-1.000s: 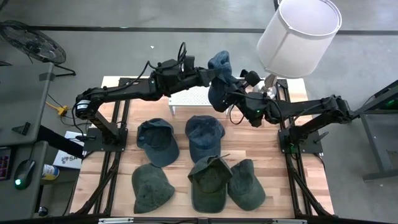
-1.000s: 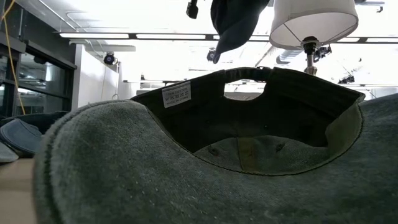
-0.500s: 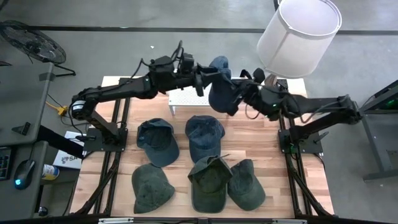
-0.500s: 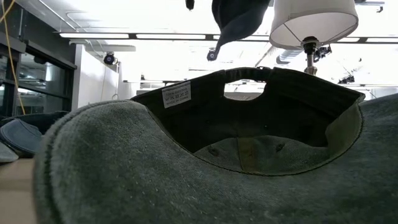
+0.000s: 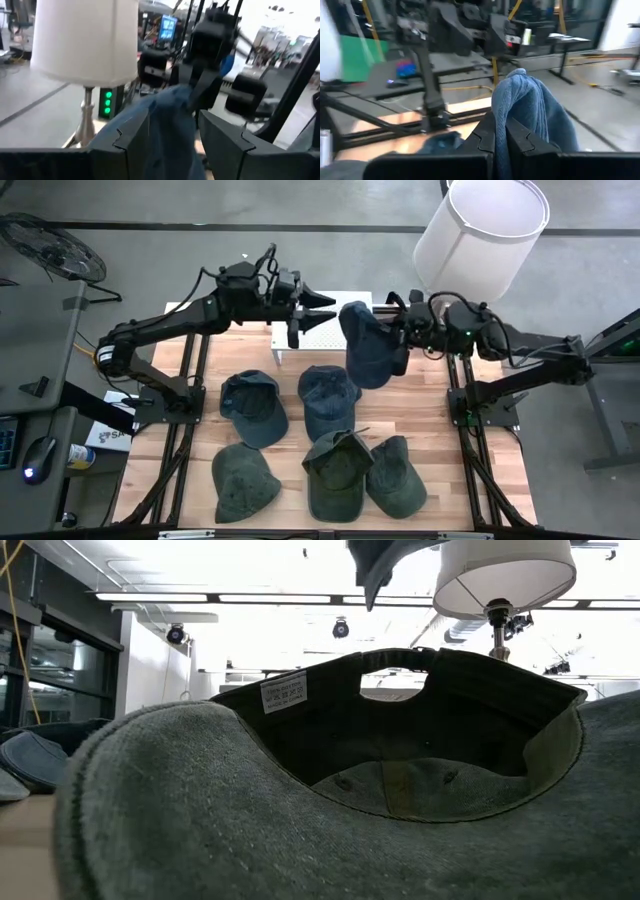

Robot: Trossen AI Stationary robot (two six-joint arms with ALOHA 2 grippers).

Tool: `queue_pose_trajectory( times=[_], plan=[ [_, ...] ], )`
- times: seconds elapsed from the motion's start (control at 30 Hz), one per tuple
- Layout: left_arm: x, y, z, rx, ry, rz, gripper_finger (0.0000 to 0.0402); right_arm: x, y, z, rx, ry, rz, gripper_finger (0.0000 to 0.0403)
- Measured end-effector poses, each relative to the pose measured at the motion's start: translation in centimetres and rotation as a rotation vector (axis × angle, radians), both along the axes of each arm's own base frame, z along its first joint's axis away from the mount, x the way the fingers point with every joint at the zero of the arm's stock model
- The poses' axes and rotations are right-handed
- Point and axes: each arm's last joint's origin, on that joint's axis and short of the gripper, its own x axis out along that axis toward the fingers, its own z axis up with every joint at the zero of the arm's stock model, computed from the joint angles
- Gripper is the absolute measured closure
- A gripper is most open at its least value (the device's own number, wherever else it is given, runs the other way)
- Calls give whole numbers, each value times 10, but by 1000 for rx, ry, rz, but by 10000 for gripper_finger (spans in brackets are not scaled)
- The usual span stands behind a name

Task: Pick & Place hat
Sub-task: Put the right blue cap on the shelf

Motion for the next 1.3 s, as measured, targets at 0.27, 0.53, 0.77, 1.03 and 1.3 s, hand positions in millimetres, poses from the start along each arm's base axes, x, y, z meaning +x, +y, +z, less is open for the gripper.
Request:
queue_pose_trajectory(
  times=[0.27,0.53,0.77,1.03,1.3],
  plan=[
    [-2,-1,-8,5,93,2,232,17,-13,-12,96,38,64,402],
    [-25,-6,4,53,87,19,231,47,-27,-30,125,68,11,403],
    [-40,-11,10,71,101,1,231,70,-50,-38,117,1,9,403],
    [-47,-12,-8,114,313,13,231,85,-76,-57,136,40,49,403],
    [-50,-5,-13,396,434,246,231,81,-86,-57,187,28,99,403]
  ],
)
